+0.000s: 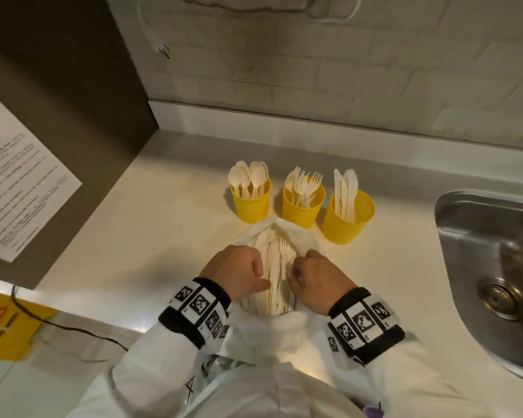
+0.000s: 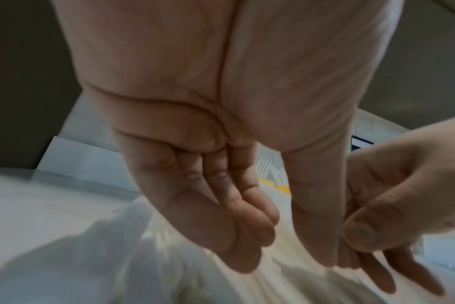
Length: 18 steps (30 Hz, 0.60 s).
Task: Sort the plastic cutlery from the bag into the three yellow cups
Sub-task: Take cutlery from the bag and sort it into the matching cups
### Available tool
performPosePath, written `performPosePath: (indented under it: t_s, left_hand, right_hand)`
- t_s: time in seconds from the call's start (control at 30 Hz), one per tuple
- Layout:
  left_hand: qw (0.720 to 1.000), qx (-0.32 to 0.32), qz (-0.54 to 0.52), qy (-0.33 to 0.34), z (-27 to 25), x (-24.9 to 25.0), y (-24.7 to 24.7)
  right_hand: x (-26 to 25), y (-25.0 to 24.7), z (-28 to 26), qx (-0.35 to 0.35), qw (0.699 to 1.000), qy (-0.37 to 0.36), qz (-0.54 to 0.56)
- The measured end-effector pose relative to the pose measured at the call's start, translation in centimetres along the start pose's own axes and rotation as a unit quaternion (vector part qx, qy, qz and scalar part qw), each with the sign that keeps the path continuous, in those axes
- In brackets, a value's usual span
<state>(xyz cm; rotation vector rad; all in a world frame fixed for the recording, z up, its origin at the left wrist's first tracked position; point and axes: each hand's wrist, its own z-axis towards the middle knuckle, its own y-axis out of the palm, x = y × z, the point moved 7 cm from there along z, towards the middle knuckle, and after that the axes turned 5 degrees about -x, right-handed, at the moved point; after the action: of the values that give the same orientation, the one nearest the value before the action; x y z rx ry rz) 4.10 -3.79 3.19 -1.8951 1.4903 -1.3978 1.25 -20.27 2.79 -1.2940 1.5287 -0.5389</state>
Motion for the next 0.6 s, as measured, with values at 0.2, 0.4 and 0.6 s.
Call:
performPosePath:
  t_s: [0.2, 0.4, 0.6]
  left_hand:
    - [0.992, 0.023, 0.070, -0.101, -0.1, -2.9, 1.5]
    - [0.989, 0.081, 0.061, -0.111, 0.5, -2.8, 1.7]
    - [0.994, 0.113, 0.001, -0.009, 0.7, -0.4, 1.9]
  right_hand:
    - [0.4, 2.2, 0.4, -0.037, 0.997, 0.060, -0.042]
    - [-0.2, 2.1, 0.5, -0.006, 0.991, 0.115, -0.063]
    - [-0.5, 2.1, 0.8, 0.012, 0.993, 0.116, -0.018]
